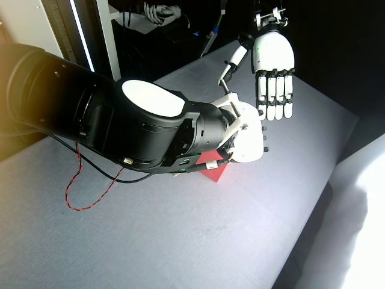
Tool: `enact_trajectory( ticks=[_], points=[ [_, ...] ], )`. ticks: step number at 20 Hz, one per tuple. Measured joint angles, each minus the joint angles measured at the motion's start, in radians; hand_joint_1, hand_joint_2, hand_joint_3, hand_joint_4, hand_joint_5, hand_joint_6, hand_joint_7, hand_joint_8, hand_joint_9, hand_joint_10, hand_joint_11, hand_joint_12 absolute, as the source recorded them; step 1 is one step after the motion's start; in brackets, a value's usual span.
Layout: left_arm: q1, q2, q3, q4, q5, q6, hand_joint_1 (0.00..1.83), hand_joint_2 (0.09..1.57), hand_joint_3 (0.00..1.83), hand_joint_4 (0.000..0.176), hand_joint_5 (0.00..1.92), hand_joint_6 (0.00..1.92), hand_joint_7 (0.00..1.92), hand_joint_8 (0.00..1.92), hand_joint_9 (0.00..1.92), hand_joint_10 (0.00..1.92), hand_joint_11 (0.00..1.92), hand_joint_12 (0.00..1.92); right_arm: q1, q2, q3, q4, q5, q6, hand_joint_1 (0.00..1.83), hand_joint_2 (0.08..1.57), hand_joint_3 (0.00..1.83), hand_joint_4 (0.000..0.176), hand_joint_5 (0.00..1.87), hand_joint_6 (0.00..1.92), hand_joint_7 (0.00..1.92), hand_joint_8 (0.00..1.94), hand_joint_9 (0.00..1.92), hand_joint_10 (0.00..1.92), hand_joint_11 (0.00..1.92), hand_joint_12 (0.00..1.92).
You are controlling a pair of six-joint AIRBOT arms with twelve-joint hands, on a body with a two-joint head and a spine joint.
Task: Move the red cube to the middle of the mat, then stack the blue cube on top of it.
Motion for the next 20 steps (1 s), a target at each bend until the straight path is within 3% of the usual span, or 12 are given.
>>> enact_trajectory(
  ticks=[2,4,9,10,11,12,13,14,15,17,20],
  points=[
    [0.000,0.000,0.000,0.000,0.000,0.000,0.23,0.96,0.00,0.000,0.02,0.00,0.06,0.00,0.07,0.00,0.01,0.06,0.000,0.000,0.000,0.000,0.000,0.000,1.21,1.12,0.00,0.024,0.97,0.96,0.99,1.04,0.90,0.65,0.49,1.25],
    [0.000,0.000,0.000,0.000,0.000,-0.002,0.20,0.97,0.00,0.000,0.03,0.00,0.06,0.00,0.07,0.00,0.01,0.07,-0.001,0.000,0.000,0.000,0.000,0.000,1.22,1.11,0.00,0.012,0.97,0.95,1.02,1.00,0.91,0.64,0.50,1.22],
    [0.000,0.000,0.000,0.000,0.000,-0.003,0.23,0.96,0.00,0.000,0.02,0.00,0.07,0.01,0.08,0.01,0.03,0.07,-0.001,0.000,0.000,0.000,0.000,0.000,1.22,1.11,0.00,0.022,0.98,0.96,1.02,0.99,0.94,0.62,0.53,1.21],
    [0.000,0.000,0.000,0.000,0.000,-0.003,0.20,0.97,0.00,0.000,0.01,0.00,0.05,0.00,0.06,0.00,0.01,0.06,-0.001,0.000,0.000,0.000,0.000,0.000,1.21,1.12,0.00,0.021,0.96,0.97,1.00,1.01,0.92,0.61,0.50,1.22],
    [0.000,0.000,0.000,0.000,0.000,-0.003,0.21,0.96,0.00,0.000,0.01,0.00,0.05,0.00,0.06,0.00,0.02,0.07,-0.001,0.000,0.000,0.000,0.000,0.000,1.22,1.12,0.00,0.006,0.94,0.98,1.02,0.99,0.90,0.58,0.47,1.25],
    [0.000,0.000,0.000,0.000,0.000,-0.003,0.20,0.96,0.00,0.000,0.02,0.01,0.06,0.01,0.07,0.01,0.02,0.08,-0.001,0.000,0.000,0.000,0.000,0.000,1.22,1.12,0.00,0.003,0.91,1.03,1.03,0.97,0.87,0.55,0.41,1.26],
    [0.000,0.000,0.000,0.000,0.000,-0.003,0.20,0.96,0.00,0.000,0.03,0.01,0.06,0.01,0.07,0.01,0.02,0.08,-0.001,0.000,0.000,0.000,0.000,0.000,1.21,1.13,0.00,0.010,0.90,1.07,1.01,0.98,0.84,0.51,0.37,1.26],
    [0.000,0.000,0.000,0.000,0.000,-0.003,0.21,0.96,0.00,0.000,0.04,0.00,0.08,0.00,0.08,0.00,0.00,0.13,-0.001,0.000,0.000,0.000,0.000,0.000,1.16,1.05,0.00,0.000,0.80,0.52,0.87,0.49,0.78,0.44,0.31,1.25],
    [0.000,0.000,0.000,0.000,0.000,-0.003,0.23,0.96,0.00,0.000,0.05,0.01,0.09,0.00,0.09,0.00,0.00,0.14,-0.001,0.000,0.000,0.000,0.000,0.000,1.11,1.01,0.00,0.000,0.81,0.23,0.87,0.20,0.76,0.34,0.27,1.24],
    [0.000,0.000,0.000,0.000,0.000,-0.003,0.23,0.96,0.00,0.000,0.06,0.01,0.09,0.00,0.09,0.00,0.00,0.14,-0.001,0.000,0.000,0.000,0.000,0.000,1.04,0.98,0.00,0.000,0.77,0.03,0.81,0.02,0.70,0.17,0.19,1.24],
    [0.000,0.000,0.000,0.000,0.000,-0.003,0.20,0.97,0.00,0.000,0.04,0.00,0.07,0.00,0.08,0.00,0.00,0.09,-0.001,0.000,0.002,-0.004,-0.002,0.000,0.86,0.94,0.00,0.000,0.40,0.00,0.46,0.00,0.45,0.02,0.00,1.11]
  ],
)
